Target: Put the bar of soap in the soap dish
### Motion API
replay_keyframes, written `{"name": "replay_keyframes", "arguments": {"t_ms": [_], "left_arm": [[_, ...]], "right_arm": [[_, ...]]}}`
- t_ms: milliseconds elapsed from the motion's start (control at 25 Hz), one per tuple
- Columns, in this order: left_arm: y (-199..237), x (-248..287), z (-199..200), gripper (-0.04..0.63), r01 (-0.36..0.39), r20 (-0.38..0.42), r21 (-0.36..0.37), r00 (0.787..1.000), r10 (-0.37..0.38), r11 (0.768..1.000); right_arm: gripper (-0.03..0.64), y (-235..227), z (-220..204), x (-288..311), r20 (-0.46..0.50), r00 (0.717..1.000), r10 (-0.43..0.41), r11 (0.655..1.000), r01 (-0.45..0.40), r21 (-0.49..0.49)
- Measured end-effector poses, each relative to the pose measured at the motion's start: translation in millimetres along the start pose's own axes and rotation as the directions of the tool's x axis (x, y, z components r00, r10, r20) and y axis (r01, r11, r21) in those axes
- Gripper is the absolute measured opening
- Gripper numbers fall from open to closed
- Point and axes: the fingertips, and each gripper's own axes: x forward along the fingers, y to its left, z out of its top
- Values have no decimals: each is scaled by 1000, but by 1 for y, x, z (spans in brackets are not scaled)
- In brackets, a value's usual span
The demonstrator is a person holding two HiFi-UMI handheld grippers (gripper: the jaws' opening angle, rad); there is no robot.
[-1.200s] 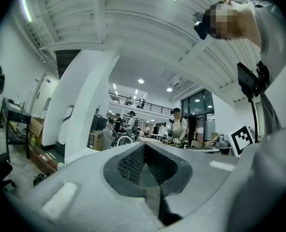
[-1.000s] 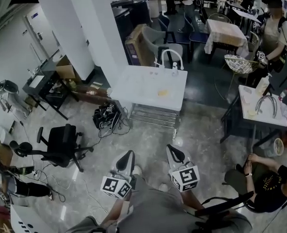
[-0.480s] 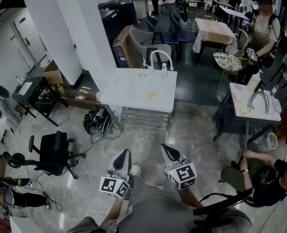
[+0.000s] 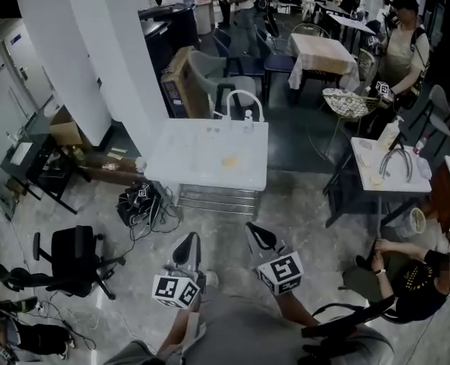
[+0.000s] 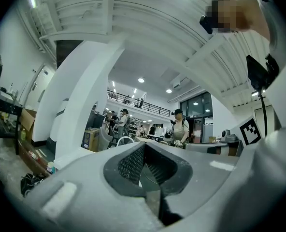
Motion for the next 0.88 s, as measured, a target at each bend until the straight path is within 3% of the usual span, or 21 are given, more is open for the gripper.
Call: {"name": "replay_keyframes", "arguments": {"t_ms": [480,880], "left_arm": [[112,81,25,-8,22,-21,-17,1000,-23,1000],[182,112,27,-8,72,-52,-42,996,-74,997]], "right_arm": [[2,-14,25,144,-8,998,-59,998,59,-4],[2,-16,29,205,-31,989,-142,990,141,-24]]}}
